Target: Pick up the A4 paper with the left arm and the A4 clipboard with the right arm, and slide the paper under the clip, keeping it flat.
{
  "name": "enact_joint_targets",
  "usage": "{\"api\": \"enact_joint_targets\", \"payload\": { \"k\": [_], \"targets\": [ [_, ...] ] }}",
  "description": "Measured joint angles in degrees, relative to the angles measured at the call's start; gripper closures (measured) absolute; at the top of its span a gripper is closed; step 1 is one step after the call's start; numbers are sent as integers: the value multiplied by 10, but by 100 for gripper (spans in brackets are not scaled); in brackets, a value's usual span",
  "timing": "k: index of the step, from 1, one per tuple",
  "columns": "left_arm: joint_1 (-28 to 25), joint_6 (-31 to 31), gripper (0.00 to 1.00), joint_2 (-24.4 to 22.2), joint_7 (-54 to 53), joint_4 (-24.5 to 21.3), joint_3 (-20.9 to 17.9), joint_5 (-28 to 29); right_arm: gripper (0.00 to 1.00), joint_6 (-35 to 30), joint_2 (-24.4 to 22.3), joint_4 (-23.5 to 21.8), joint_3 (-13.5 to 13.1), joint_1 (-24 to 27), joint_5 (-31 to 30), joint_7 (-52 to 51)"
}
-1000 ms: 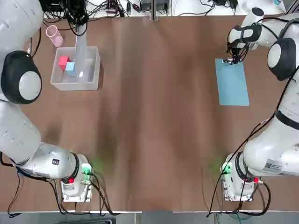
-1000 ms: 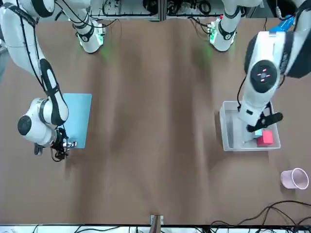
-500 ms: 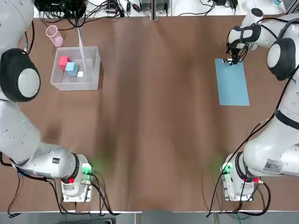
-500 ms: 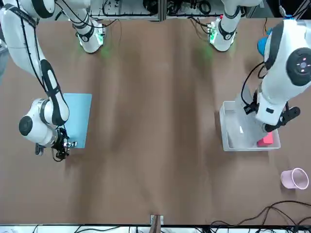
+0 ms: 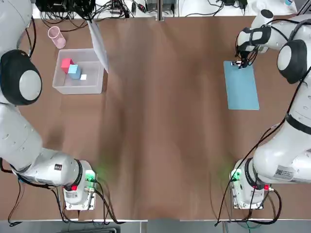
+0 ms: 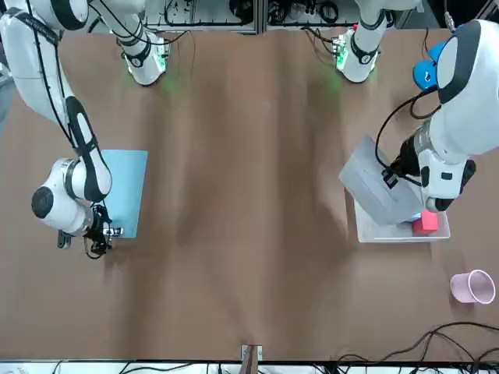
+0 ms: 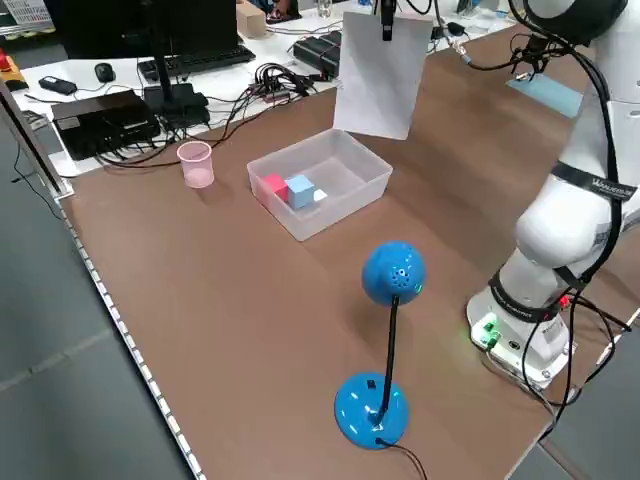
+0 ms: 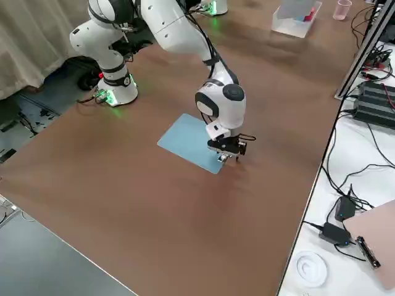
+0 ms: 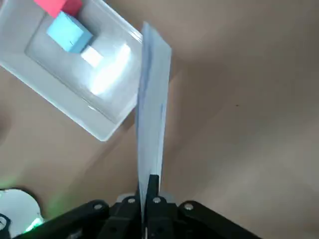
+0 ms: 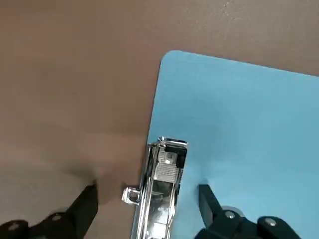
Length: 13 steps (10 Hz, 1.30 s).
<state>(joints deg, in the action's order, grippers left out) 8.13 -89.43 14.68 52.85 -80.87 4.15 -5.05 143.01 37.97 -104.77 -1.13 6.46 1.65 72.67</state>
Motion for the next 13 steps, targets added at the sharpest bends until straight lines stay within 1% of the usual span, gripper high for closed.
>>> {"api": "enact_joint_targets", "payload": {
  "k": [1,3,10,13],
  "targets": [
    [0,-3,99,4,13,0,0,-7,12,-1,0,0,0,0,0,0],
    [0,-12,99,11,20,0,0,-8,19,-3,0,0,0,0,0,0],
    [3,-14,99,13,75,5,0,-10,28,-3,-2,1,0,-1,0,0],
    [1,-14,99,13,76,9,-2,-9,43,-1,-3,2,0,-1,0,0]
  ]
}}
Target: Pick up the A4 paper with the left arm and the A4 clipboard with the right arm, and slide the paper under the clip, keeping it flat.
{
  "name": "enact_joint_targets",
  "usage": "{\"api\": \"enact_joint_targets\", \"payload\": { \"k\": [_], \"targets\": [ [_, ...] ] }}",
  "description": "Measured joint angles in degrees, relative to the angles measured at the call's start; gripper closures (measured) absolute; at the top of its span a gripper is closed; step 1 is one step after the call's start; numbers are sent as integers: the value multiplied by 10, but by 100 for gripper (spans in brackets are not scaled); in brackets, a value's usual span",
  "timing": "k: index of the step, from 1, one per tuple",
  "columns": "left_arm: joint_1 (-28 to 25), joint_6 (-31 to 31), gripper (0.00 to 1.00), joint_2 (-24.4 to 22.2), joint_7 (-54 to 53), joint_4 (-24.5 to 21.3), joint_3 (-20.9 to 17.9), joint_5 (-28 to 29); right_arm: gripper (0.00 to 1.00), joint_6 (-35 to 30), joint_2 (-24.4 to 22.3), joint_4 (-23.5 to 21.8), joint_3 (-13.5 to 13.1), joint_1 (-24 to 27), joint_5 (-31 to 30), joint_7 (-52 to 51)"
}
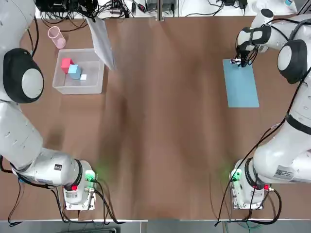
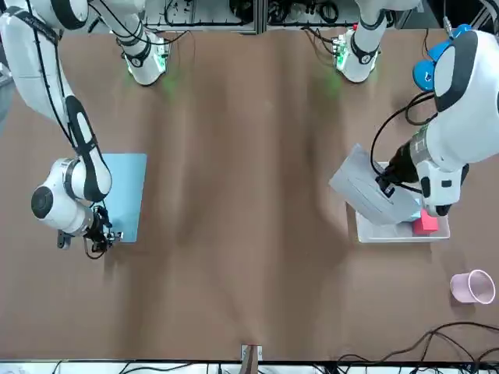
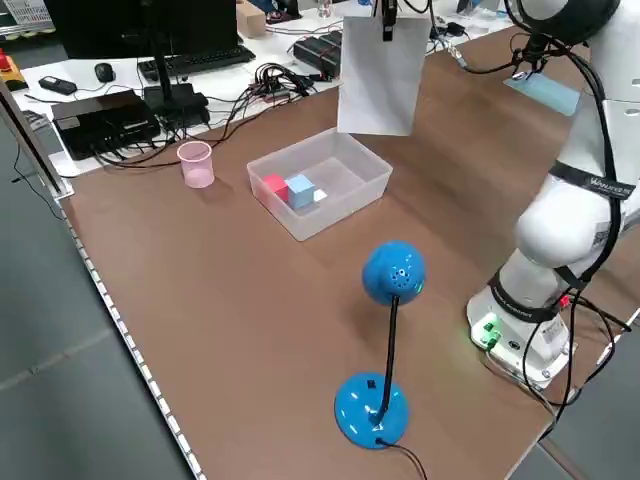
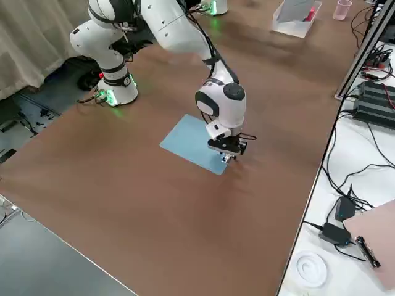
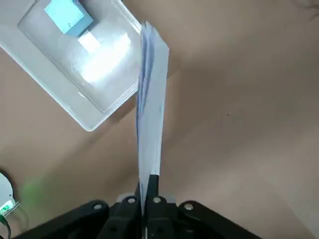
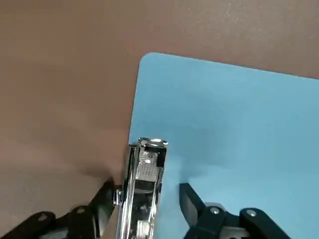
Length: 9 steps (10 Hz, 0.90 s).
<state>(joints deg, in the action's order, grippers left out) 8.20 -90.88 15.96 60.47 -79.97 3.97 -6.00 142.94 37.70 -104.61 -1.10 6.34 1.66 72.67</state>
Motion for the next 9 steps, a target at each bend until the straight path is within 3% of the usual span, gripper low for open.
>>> {"api": "enact_joint_targets", "payload": {
  "k": [5,9],
  "targets": [
    [0,0,99,-1,-3,4,-21,1,64,4,-1,3,1,0,1,2],
    [0,0,99,-1,-4,4,-22,6,68,4,-1,3,0,-1,1,2]
  ]
}}
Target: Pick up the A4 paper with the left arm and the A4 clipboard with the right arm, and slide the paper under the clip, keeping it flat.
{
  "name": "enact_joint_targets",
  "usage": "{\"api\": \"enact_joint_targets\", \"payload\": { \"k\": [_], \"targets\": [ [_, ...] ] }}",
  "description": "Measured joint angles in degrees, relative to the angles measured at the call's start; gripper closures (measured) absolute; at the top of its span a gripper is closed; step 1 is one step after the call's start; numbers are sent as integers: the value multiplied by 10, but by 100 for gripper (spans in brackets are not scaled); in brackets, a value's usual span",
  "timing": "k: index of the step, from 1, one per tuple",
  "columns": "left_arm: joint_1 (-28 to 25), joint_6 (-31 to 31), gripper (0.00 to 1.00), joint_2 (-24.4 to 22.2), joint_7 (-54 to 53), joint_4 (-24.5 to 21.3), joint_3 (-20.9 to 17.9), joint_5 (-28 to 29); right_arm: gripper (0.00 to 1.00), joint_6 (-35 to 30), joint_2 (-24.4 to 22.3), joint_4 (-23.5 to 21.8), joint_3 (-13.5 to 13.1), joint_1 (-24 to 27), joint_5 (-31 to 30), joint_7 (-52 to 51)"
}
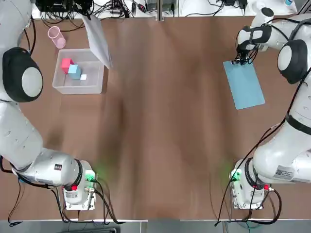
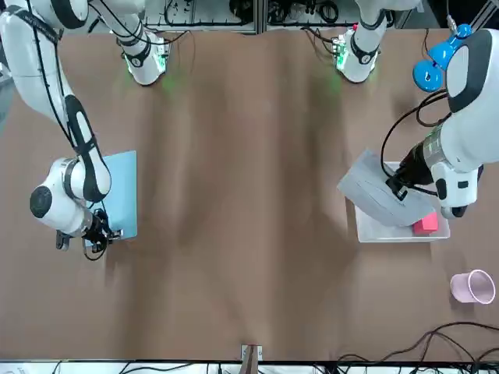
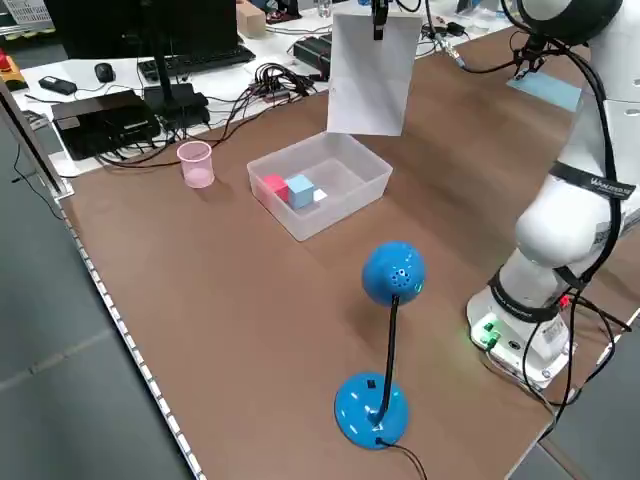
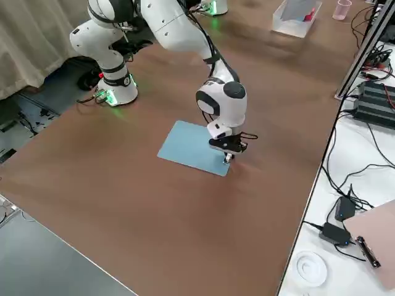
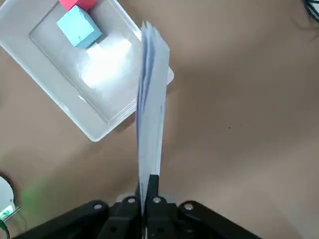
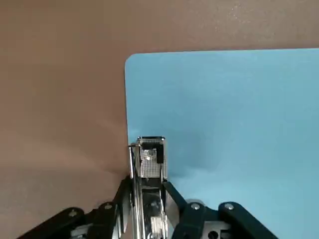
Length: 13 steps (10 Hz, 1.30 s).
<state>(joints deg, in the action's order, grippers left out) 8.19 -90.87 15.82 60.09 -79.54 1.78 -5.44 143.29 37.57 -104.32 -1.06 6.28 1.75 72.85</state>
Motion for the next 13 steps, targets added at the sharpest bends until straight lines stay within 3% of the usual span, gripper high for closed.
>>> {"api": "enact_joint_targets", "payload": {
  "k": [4,6,7,11,13],
  "targets": [
    [0,0,99,0,1,0,0,0,70,-21,-2,2,0,-10,0,12],
    [0,0,99,0,2,0,0,0,94,-44,-4,4,1,-26,0,33],
    [0,0,99,0,3,0,0,0,95,-61,-6,9,1,-32,0,45],
    [0,0,99,0,3,12,0,0,95,-186,-21,109,2,-54,0,80],
    [1,0,99,-1,4,18,0,0,95,-211,-24,161,2,-74,0,113]
  ]
}}
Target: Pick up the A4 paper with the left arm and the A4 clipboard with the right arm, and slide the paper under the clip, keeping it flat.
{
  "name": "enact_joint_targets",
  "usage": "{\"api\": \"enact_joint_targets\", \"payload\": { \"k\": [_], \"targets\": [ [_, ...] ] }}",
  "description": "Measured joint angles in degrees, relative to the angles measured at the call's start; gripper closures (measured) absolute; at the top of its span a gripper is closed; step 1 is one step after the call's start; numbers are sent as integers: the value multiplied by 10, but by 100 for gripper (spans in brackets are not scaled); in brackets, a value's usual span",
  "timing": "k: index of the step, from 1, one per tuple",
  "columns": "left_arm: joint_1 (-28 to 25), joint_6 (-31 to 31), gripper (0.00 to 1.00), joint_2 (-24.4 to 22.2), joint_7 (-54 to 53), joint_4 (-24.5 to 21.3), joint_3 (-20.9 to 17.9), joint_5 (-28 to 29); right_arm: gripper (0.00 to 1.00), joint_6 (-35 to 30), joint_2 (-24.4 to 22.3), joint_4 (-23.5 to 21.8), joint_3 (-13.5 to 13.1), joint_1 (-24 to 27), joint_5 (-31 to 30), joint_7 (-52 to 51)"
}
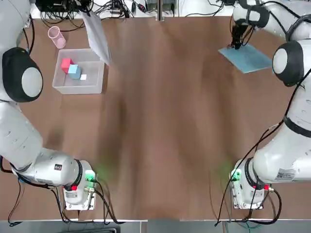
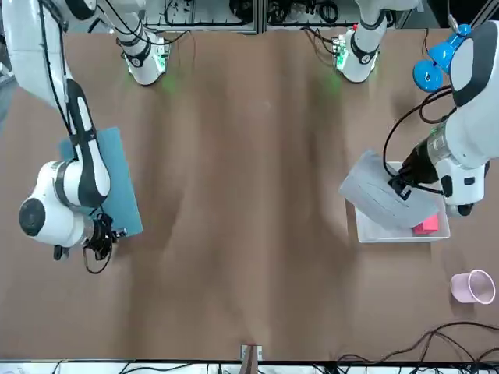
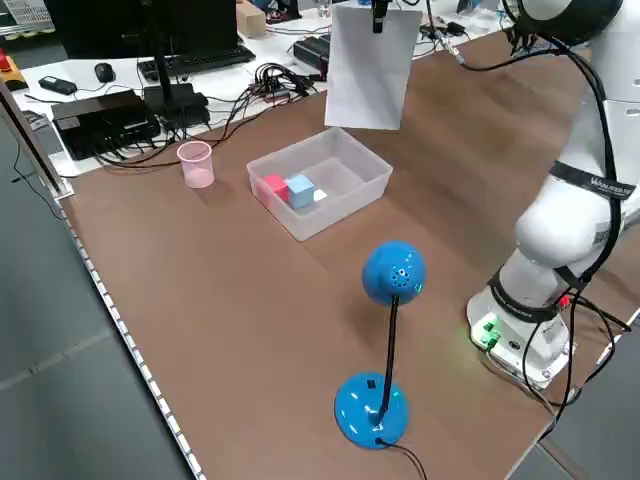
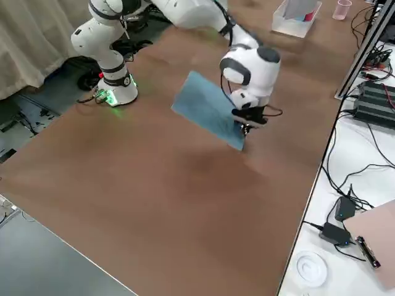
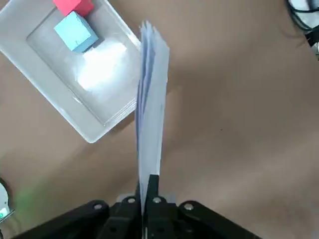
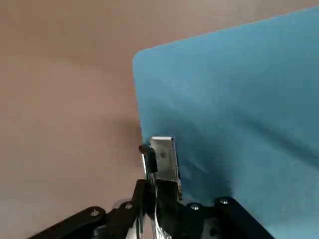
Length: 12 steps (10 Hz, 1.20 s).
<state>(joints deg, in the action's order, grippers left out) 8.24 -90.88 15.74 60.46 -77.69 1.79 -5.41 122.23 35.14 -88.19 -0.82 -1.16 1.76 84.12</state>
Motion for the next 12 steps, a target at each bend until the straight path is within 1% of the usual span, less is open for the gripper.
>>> {"api": "enact_joint_targets", "payload": {
  "k": [2,4,6,9,10,12],
  "targets": [
    [1,0,99,0,1,5,0,0,96,-1,0,49,1,-29,0,59],
    [1,0,99,0,1,6,0,0,96,-1,4,83,2,-66,-1,119],
    [0,0,99,0,1,6,-2,0,96,1,30,126,2,-108,-1,167],
    [-1,0,99,0,2,8,-24,0,96,3,89,211,-2,-166,-2,211],
    [-1,0,99,0,2,8,-29,0,96,4,108,232,-15,-194,-2,225],
    [-1,0,99,0,18,8,-30,-1,96,8,146,262,-78,-281,-3,267]
  ]
}}
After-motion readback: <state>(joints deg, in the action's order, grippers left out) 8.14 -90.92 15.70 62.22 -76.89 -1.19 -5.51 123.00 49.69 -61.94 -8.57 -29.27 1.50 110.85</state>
